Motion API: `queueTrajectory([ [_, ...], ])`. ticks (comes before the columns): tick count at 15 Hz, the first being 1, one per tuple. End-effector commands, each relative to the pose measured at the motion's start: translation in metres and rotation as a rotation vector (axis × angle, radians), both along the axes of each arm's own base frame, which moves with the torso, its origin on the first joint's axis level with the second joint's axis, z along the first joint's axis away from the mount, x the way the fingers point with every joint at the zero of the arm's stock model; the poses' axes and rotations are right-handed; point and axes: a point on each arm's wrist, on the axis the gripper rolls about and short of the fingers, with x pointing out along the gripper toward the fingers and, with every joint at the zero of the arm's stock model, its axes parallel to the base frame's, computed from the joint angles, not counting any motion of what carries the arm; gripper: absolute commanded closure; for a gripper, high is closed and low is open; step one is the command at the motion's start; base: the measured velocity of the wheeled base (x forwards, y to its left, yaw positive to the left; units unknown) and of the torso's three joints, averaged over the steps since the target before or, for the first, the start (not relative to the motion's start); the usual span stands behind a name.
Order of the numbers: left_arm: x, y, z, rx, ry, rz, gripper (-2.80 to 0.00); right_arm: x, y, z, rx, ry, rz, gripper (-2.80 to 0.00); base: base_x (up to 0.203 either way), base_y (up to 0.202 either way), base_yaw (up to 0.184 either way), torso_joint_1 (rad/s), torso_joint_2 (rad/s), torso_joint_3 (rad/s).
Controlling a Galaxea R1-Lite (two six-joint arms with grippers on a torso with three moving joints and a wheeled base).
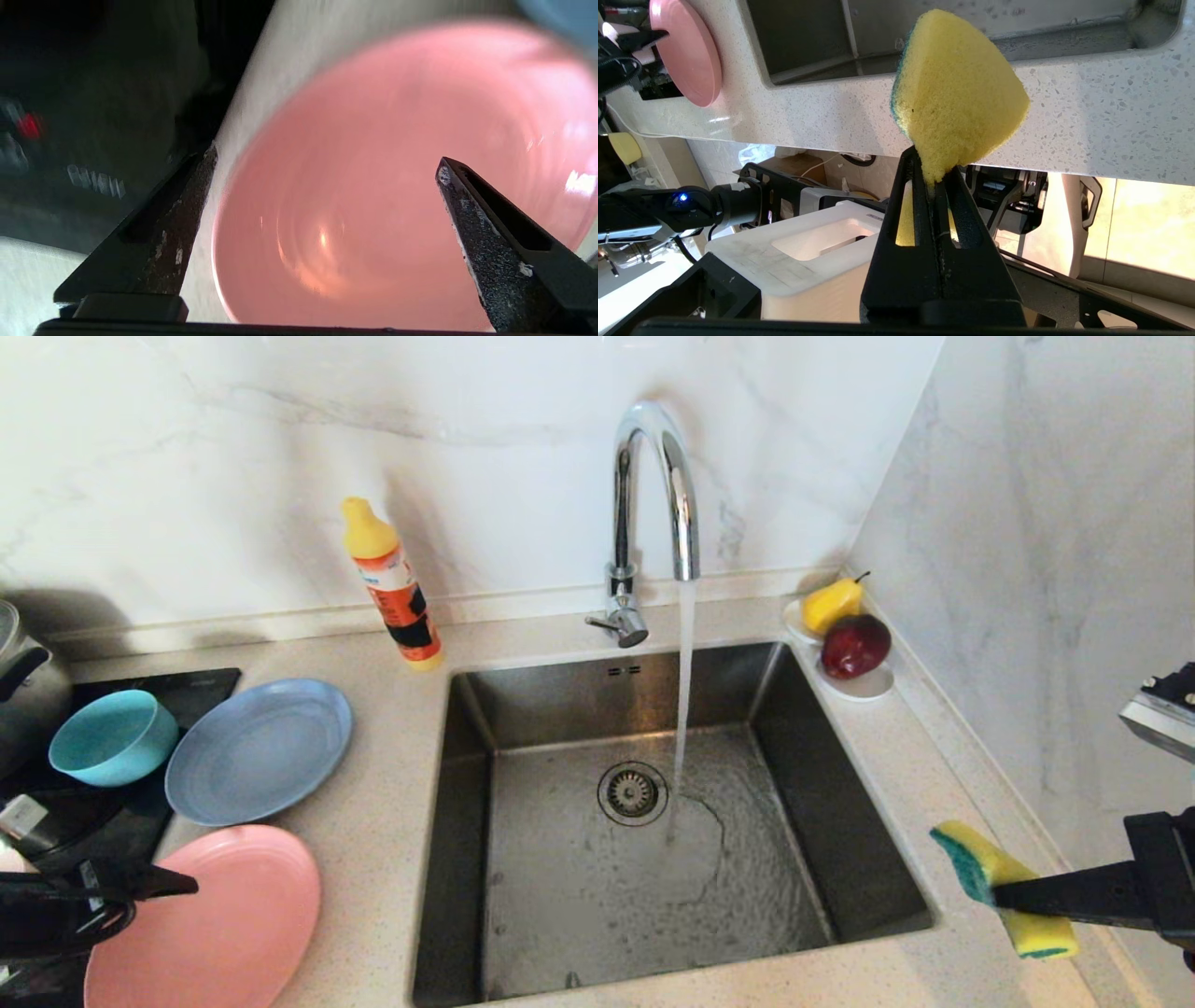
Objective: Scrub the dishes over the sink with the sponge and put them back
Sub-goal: Wash the plate
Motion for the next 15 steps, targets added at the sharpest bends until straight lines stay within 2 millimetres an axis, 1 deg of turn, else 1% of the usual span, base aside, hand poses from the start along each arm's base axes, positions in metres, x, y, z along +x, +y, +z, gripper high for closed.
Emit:
queueTrajectory([
  [1, 0.002, 0.002, -0.001, 0.004, -0.027, 0.012, -2.80, 0.001, 0.000, -0.002, 0.000, 0.014, 0.001, 0.00, 0.000, 0.000, 0.000, 0.000, 0.00, 0.000],
  [3, 0.004, 0.002, 0.001, 0.007, -0.055, 0.013, -2.80, 0.000, 0.000, -0.002, 0.005, 0.014, 0.006, 0.00, 0.000, 0.000, 0.000, 0.000, 0.00, 0.000],
  [5, 0.006, 0.001, 0.001, -0.027, -0.082, -0.021, -2.80, -0.001, 0.000, -0.001, 0.006, 0.008, 0.005, 0.00, 0.000, 0.000, 0.000, 0.000, 0.00, 0.000],
  [12, 0.009, -0.009, -0.005, -0.050, -0.065, -0.066, -2.80, 0.002, 0.001, -0.006, 0.008, 0.006, 0.005, 0.00, 0.000, 0.000, 0.000, 0.000, 0.00, 0.000],
  [15, 0.011, -0.009, -0.006, -0.041, -0.078, -0.067, -2.80, 0.002, 0.000, -0.007, 0.009, 0.002, 0.002, 0.00, 0.000, 0.000, 0.000, 0.000, 0.00, 0.000],
])
